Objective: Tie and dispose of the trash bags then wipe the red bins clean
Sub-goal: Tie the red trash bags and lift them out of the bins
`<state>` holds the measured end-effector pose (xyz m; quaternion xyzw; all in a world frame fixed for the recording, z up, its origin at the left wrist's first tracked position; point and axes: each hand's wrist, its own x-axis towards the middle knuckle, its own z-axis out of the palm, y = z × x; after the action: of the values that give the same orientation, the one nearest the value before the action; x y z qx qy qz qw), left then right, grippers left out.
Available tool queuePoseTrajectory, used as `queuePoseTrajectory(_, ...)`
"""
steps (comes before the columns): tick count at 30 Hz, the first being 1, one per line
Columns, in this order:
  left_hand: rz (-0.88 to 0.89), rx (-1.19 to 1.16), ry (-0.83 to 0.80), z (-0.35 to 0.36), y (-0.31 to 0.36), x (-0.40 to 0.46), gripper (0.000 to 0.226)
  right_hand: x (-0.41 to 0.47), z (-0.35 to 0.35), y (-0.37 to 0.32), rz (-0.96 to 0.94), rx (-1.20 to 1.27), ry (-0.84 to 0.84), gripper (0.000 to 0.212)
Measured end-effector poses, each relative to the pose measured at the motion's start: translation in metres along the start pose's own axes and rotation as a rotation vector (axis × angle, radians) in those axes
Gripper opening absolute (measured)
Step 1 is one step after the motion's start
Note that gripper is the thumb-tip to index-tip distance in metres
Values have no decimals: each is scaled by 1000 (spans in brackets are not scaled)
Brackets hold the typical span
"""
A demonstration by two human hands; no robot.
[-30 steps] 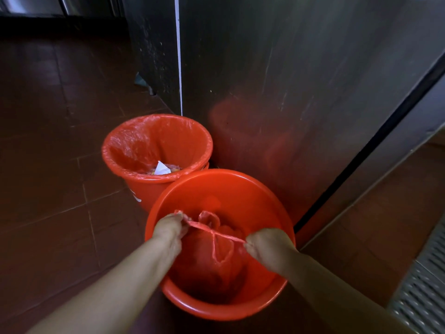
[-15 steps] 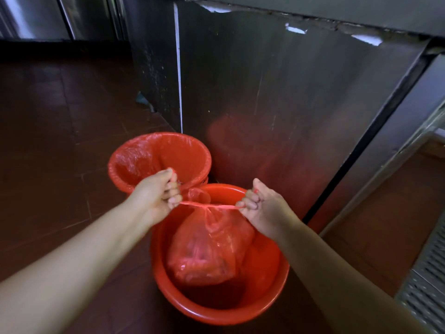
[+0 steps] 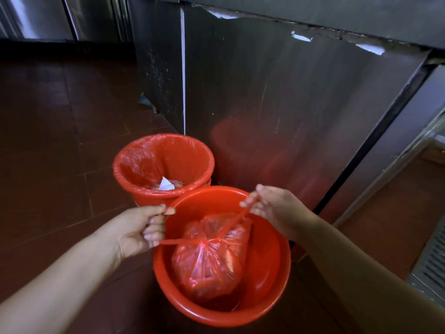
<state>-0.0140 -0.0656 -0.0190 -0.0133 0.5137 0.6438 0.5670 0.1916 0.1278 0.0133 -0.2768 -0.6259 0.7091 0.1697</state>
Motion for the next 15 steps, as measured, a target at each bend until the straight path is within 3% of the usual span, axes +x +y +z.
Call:
queuePoseTrajectory(3, -58, 10, -176, 25, -3, -9, 28, 5, 30, -27, -133, -214, -120, 38)
queuePoseTrajectory(7, -99, 109, -314, 56, -7, -18, 25, 13, 58, -37, -200, -277, -141, 36)
queuePoseTrajectory(11, -57, 156, -300, 69, -5, -21, 17, 13, 69, -33, -235, -149, -137, 39)
queuePoseTrajectory(15, -73, 12, -299, 60, -2, -16, 17, 12, 76, 11, -79, 193, -86, 43)
